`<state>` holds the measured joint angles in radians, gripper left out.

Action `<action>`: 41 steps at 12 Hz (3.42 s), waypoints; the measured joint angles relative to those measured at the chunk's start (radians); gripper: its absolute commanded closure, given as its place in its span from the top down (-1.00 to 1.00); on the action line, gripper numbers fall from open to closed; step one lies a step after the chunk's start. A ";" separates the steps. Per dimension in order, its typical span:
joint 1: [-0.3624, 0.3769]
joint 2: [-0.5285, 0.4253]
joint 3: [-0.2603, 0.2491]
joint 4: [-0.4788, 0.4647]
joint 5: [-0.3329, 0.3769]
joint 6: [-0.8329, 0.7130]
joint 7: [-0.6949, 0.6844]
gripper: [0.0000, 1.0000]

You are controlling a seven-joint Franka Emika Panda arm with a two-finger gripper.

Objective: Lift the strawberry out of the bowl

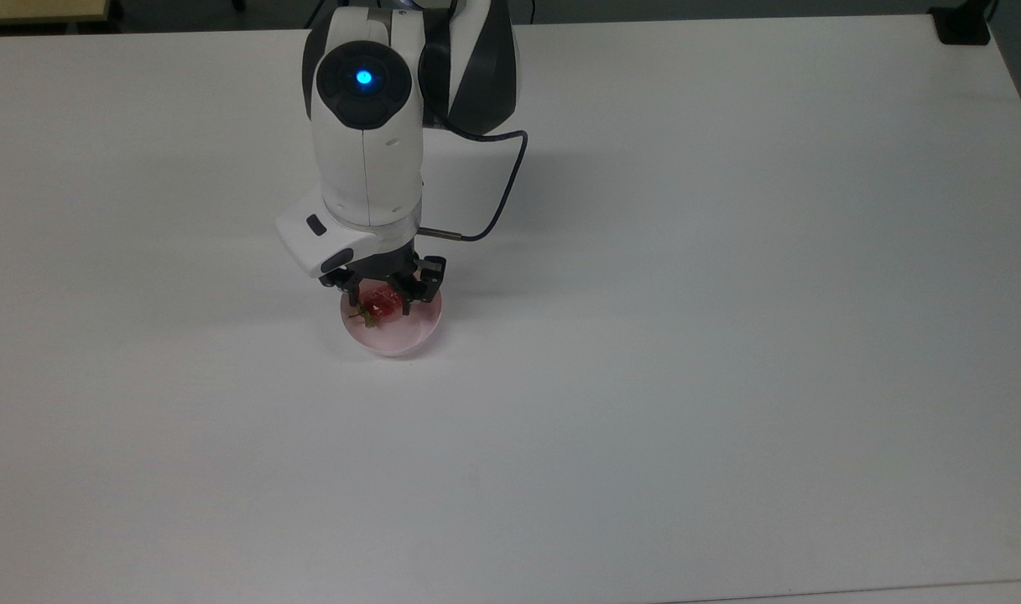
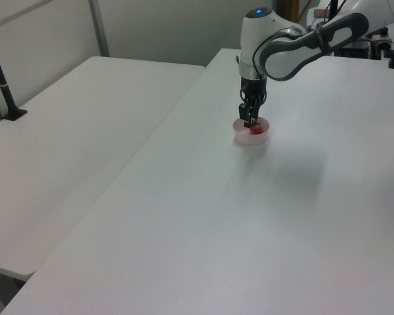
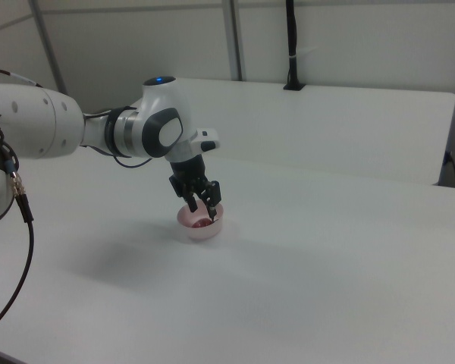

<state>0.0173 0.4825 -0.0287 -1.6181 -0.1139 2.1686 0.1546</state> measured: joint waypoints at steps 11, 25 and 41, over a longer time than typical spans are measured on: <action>0.009 -0.002 0.003 -0.037 -0.014 -0.018 -0.022 0.94; 0.012 0.012 0.033 -0.031 -0.014 -0.018 -0.038 0.54; 0.007 0.008 0.033 -0.009 -0.004 0.009 -0.085 -0.53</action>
<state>0.0245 0.4909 0.0039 -1.6270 -0.1182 2.1777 0.0701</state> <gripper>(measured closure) 0.767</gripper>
